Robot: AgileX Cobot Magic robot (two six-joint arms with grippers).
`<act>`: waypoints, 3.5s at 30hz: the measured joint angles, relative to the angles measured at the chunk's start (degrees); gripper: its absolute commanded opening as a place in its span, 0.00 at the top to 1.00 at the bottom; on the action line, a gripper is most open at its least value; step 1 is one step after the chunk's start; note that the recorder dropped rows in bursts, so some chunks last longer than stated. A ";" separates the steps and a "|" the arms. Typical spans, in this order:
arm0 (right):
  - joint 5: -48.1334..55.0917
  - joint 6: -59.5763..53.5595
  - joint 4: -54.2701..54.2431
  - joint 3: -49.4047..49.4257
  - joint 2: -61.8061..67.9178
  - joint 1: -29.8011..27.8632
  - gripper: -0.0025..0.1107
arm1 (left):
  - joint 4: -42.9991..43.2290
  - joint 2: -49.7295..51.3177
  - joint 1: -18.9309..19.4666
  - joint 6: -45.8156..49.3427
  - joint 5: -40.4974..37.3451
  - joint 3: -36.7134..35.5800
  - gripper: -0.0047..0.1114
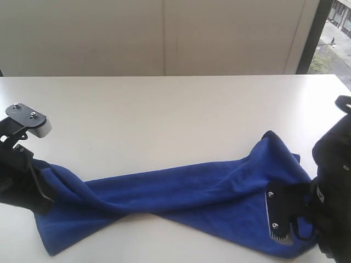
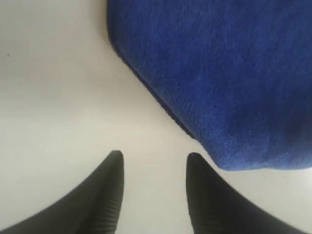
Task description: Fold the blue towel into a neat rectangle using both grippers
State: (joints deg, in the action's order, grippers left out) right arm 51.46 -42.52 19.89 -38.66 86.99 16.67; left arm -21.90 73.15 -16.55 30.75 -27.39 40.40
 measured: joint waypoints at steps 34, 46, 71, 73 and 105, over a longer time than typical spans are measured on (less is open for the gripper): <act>-16.32 5.11 14.90 1.83 7.20 0.32 0.98 | -1.06 0.00 0.00 0.00 2.92 0.00 0.96; -12.79 21.55 23.84 -0.40 -4.54 0.32 0.98 | -1.42 0.00 0.00 0.00 2.81 0.00 0.96; -7.75 77.72 69.94 -30.55 20.00 -0.35 0.98 | -7.06 0.00 0.00 3.39 2.12 0.00 0.96; -7.65 78.10 70.48 -34.93 23.87 -0.87 0.98 | -7.06 0.00 0.00 4.03 2.12 0.00 0.96; -1.06 51.14 4.49 -58.52 30.34 -6.41 0.98 | -4.87 12.38 -9.70 5.93 4.29 2.91 0.96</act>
State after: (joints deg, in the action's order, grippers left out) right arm 50.40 8.62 24.38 -97.18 117.33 10.26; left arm -26.78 85.53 -26.25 36.68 -23.10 43.31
